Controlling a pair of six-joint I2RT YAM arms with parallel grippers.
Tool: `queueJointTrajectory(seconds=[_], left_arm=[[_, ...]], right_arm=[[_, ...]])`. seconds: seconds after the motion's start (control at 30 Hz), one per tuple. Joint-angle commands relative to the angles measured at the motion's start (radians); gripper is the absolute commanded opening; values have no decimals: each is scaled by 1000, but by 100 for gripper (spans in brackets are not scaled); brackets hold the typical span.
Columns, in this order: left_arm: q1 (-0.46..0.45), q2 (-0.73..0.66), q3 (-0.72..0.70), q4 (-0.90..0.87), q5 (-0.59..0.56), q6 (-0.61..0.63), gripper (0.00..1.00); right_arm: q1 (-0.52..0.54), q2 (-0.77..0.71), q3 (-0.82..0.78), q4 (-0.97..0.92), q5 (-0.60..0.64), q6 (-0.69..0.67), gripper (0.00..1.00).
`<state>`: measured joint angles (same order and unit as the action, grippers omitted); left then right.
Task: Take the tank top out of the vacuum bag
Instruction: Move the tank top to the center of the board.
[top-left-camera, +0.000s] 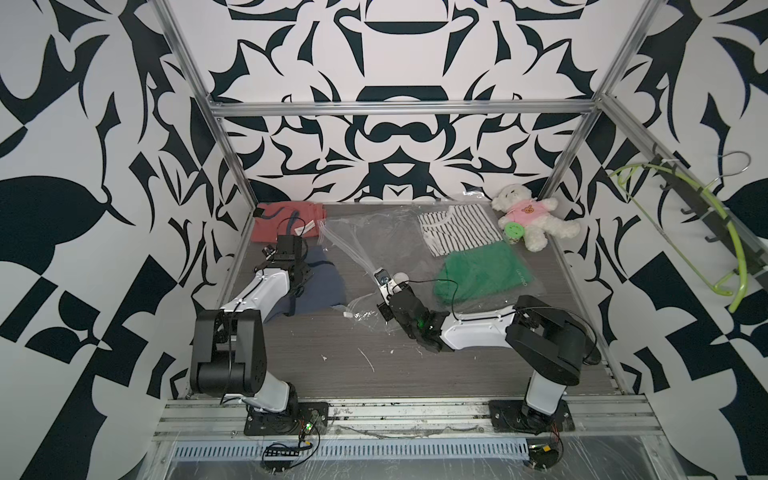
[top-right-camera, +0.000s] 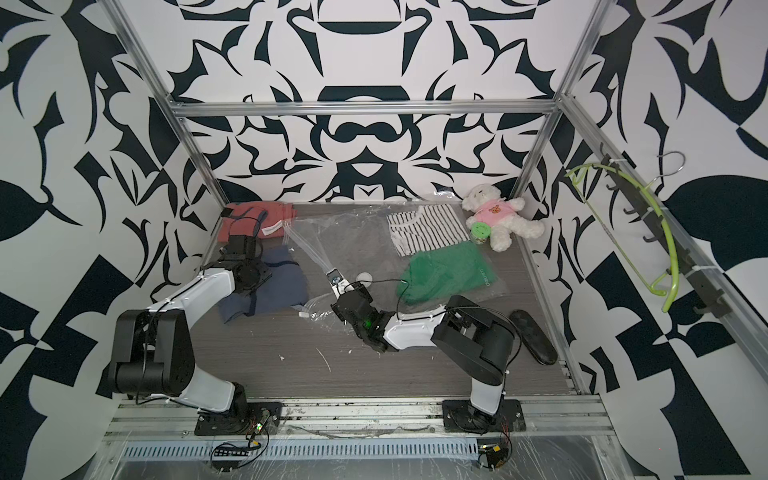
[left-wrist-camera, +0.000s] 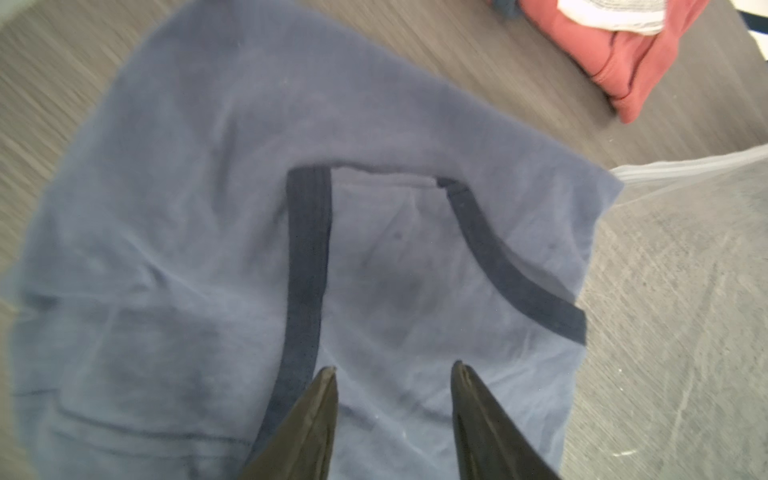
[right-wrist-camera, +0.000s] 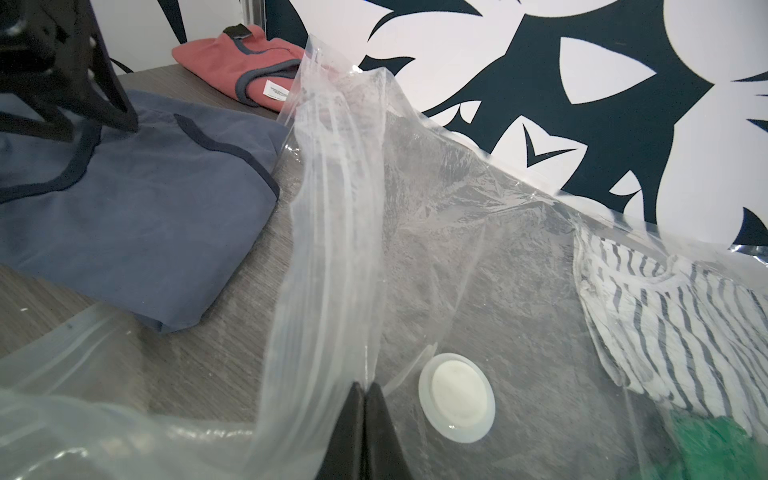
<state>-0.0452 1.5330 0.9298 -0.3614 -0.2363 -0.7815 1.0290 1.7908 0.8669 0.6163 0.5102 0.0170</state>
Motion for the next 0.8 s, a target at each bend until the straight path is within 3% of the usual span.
queueJointTrajectory(seconds=[0.0,0.3,0.53,0.77], left_arm=[[10,47,-33,24,40,-35,49],[87,106,-49,61,106,-27,49],[170,128,-45,33,97,23,49],[178,161,38,-45,37,136,50]], right_arm=[[0,-10,29,18,31,-6,7],[0,-19,24,19,32,-7,7],[-1,-19,24,22,33,-7,7],[0,-13,26,22,32,-5,7]])
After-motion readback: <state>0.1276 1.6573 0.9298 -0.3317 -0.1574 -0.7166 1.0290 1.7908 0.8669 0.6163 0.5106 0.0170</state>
